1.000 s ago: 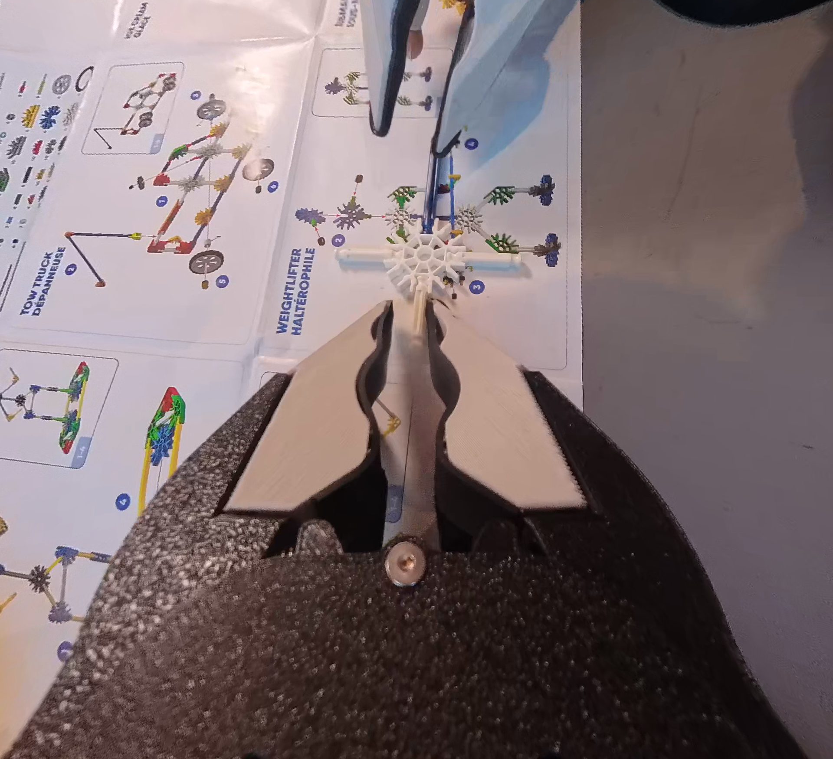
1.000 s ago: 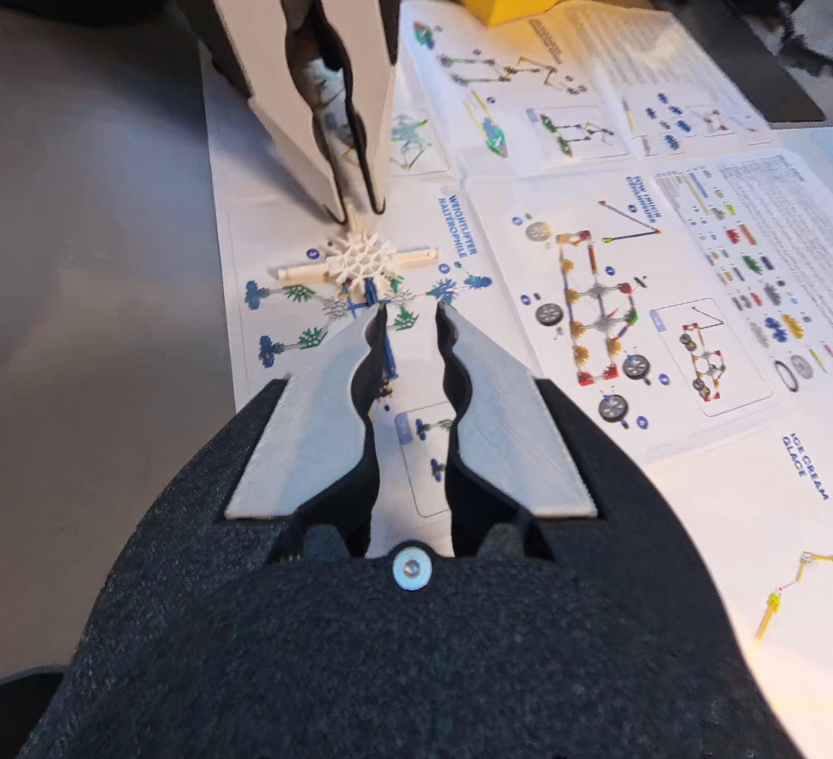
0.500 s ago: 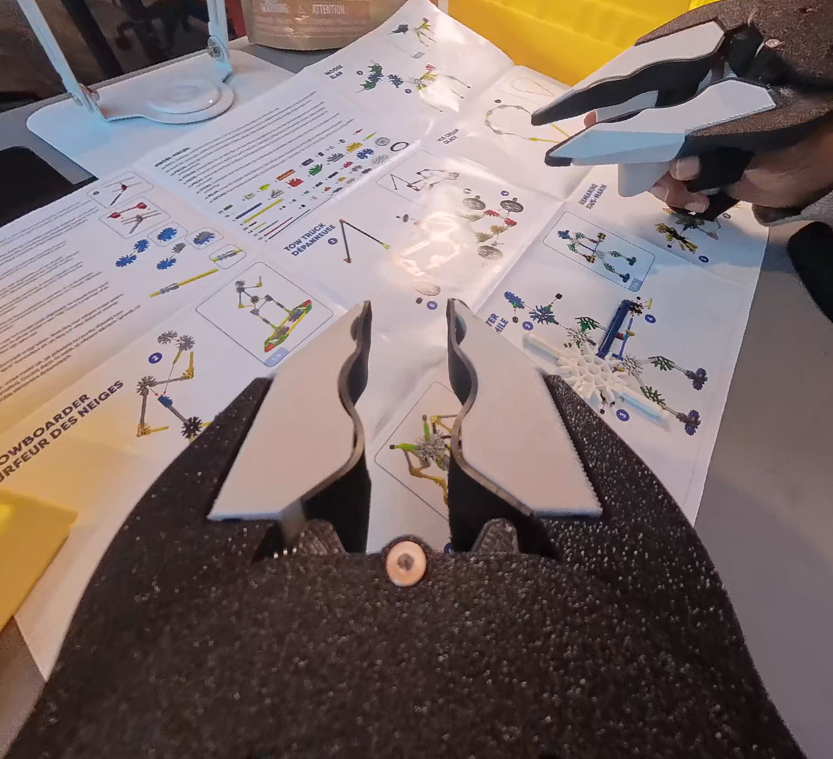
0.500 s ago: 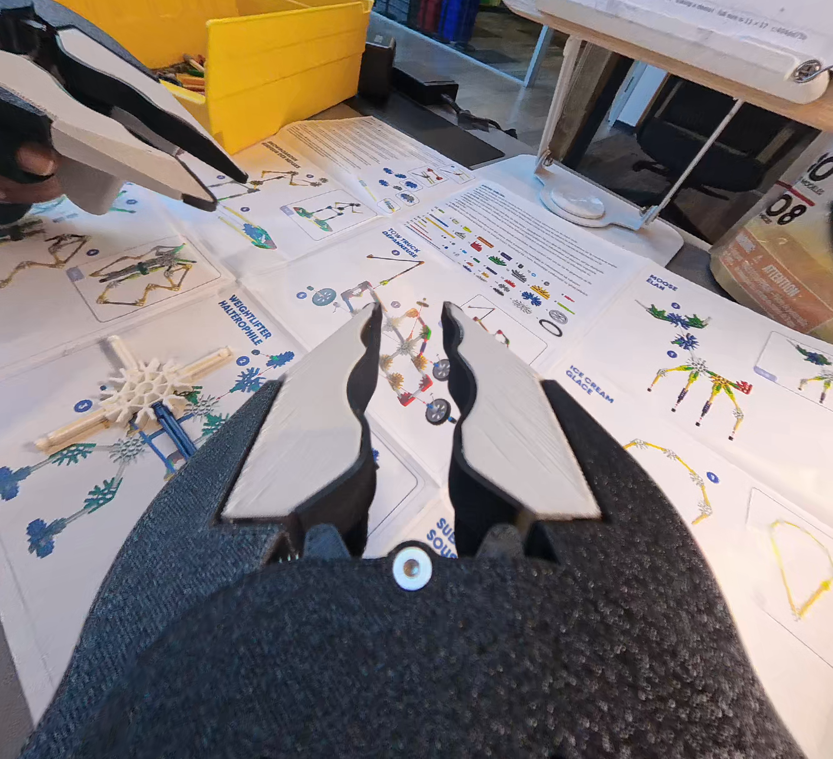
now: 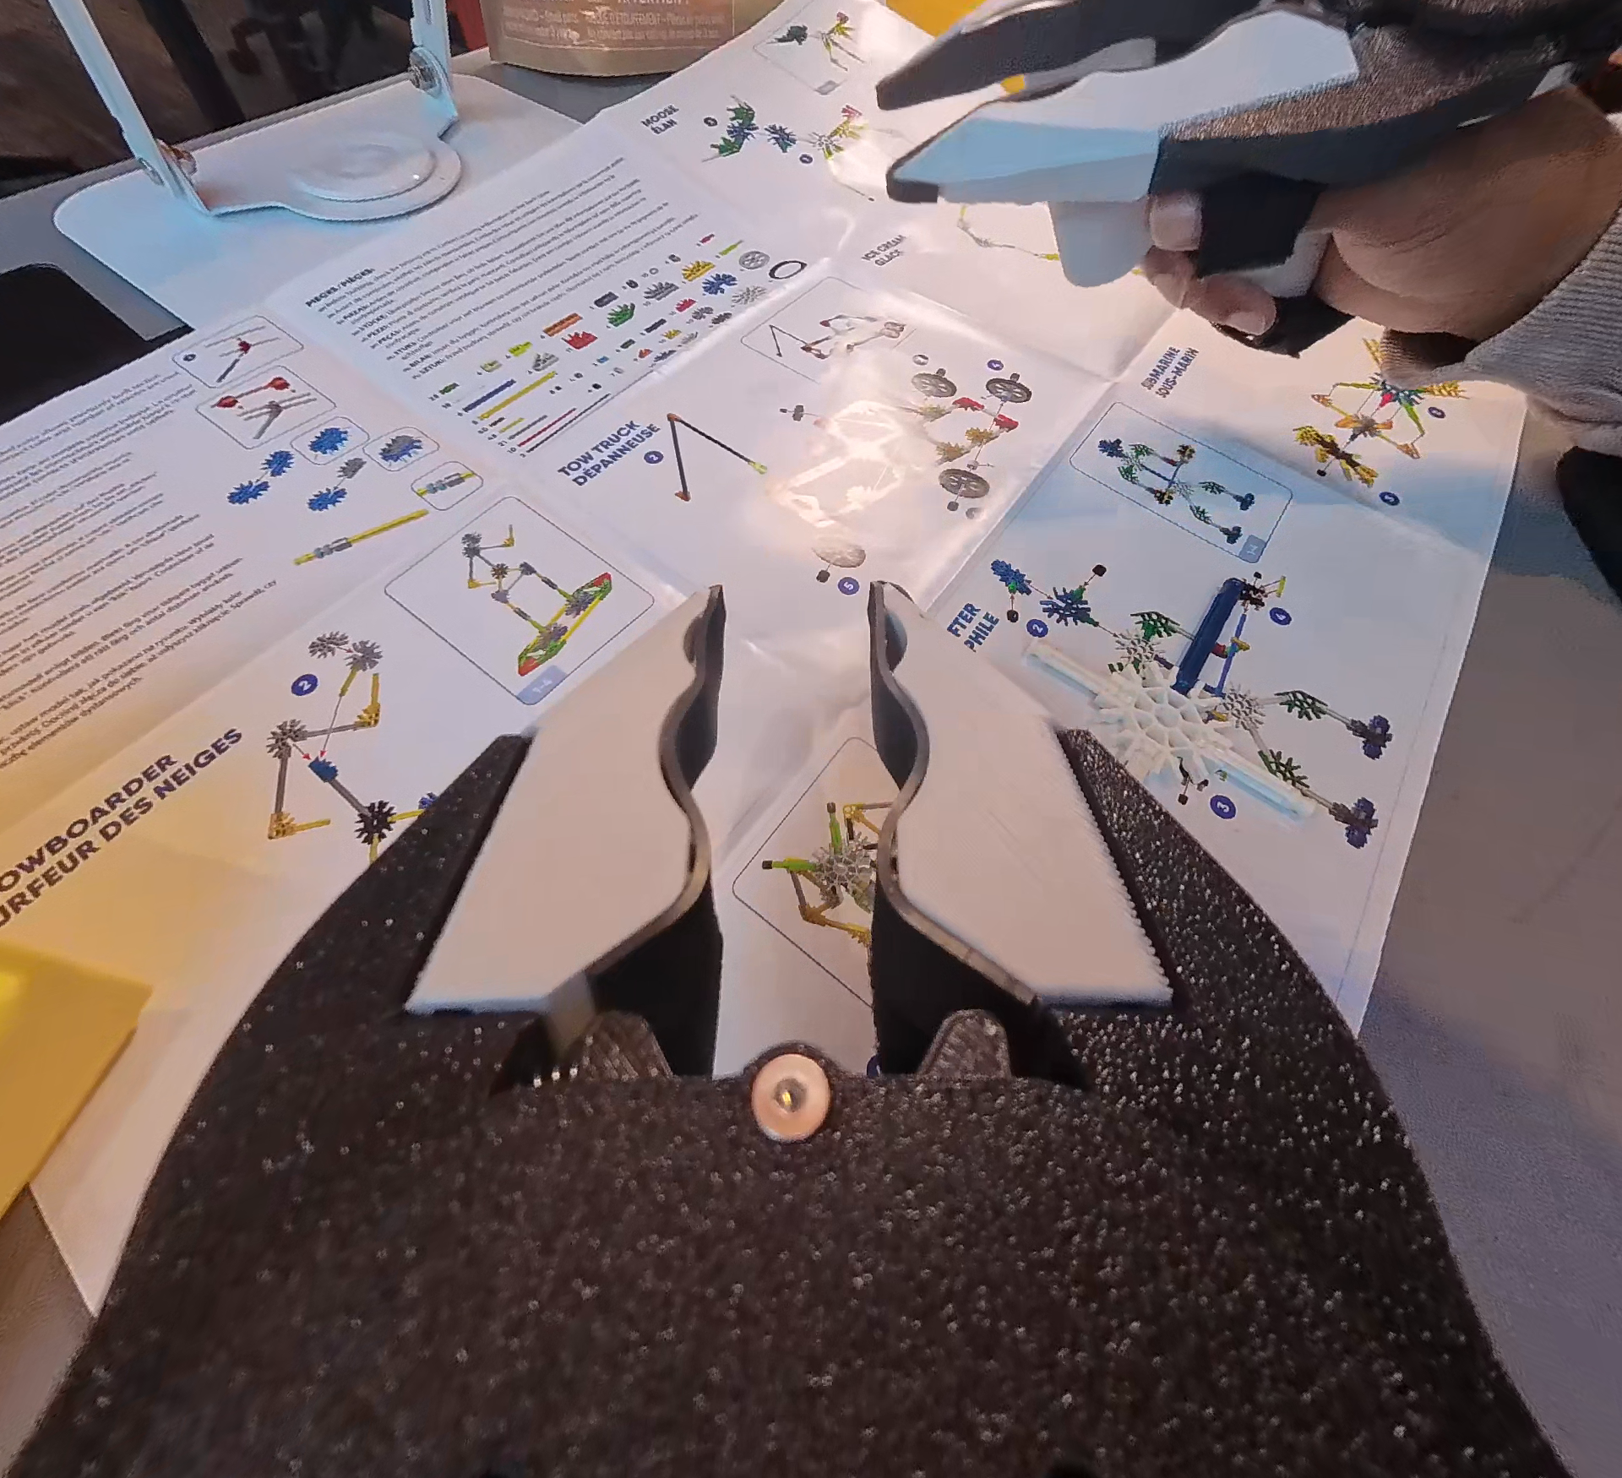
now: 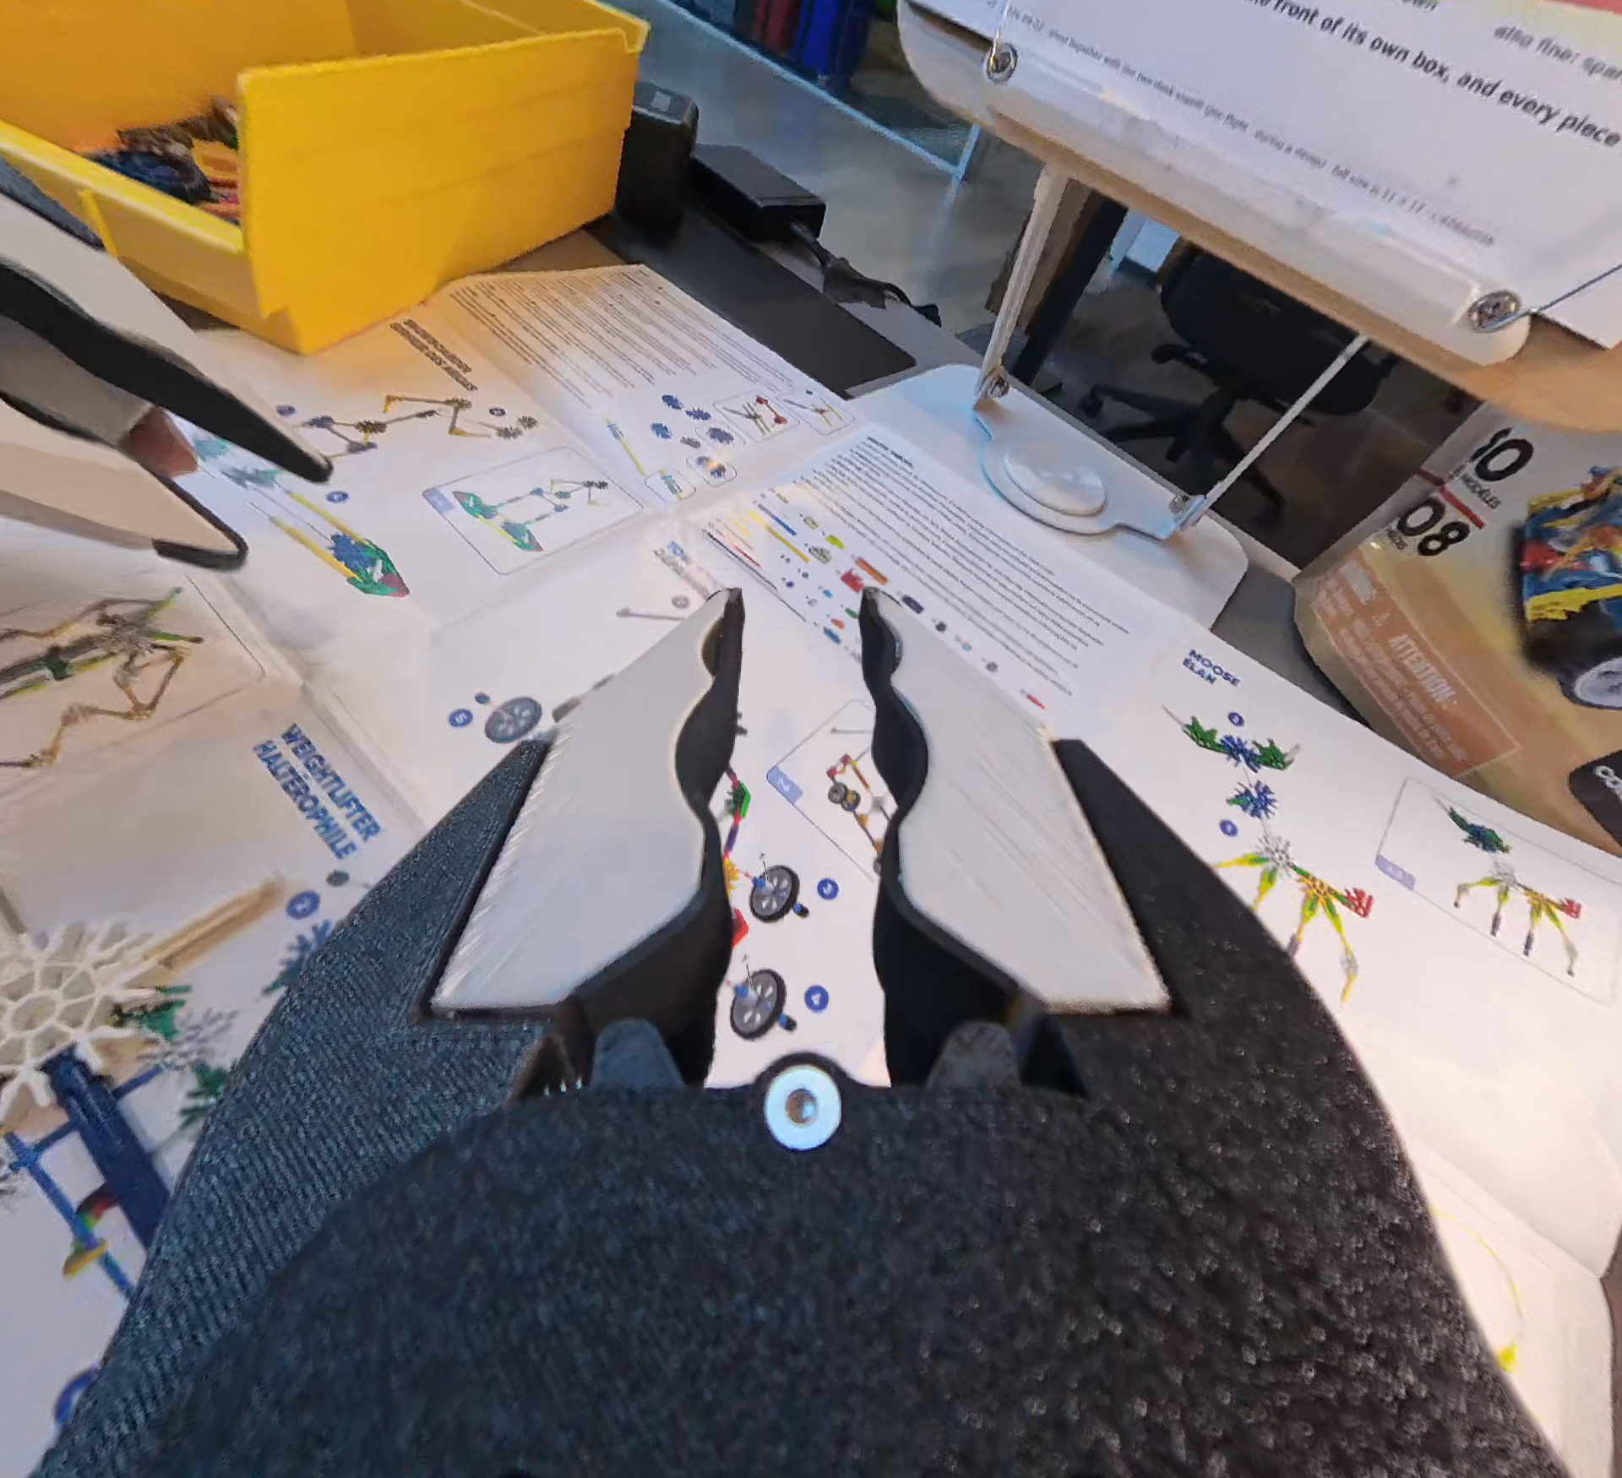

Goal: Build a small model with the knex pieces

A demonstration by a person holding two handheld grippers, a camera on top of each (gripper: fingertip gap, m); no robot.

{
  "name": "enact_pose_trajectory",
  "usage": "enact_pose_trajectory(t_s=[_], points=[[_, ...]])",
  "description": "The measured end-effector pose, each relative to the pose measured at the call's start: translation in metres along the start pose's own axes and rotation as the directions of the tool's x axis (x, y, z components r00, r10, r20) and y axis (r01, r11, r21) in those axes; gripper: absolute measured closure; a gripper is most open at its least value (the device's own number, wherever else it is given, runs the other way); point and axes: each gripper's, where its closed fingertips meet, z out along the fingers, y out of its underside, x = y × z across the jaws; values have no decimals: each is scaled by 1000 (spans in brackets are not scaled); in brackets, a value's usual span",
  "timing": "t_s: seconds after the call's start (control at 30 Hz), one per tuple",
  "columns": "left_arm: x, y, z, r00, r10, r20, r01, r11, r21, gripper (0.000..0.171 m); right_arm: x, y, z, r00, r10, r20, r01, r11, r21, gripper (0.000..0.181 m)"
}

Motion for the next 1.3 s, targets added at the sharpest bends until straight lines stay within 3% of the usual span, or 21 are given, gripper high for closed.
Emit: enact_pose_trajectory(t_s=[0.17,0.33,0.67,1.3], points=[[1,2,2,1000,-3,-11,3,1000,-17,140,-6,34,-15,998,-61,27,63,993,-100,156],[1,6,5,1000,-2,-17,2,999,-45,137,-10,31,-21,979,-204,21,205,975,-83,159],[0,6,4,1000,-4,-9,4,999,-39,137,-10,43,-19,994,-75,76,83,991,-103,159],[0,6,4,1000,-16,-21,16,999,-39,137,-22,62,-11,985,-113,130,135,975,-177,165]])
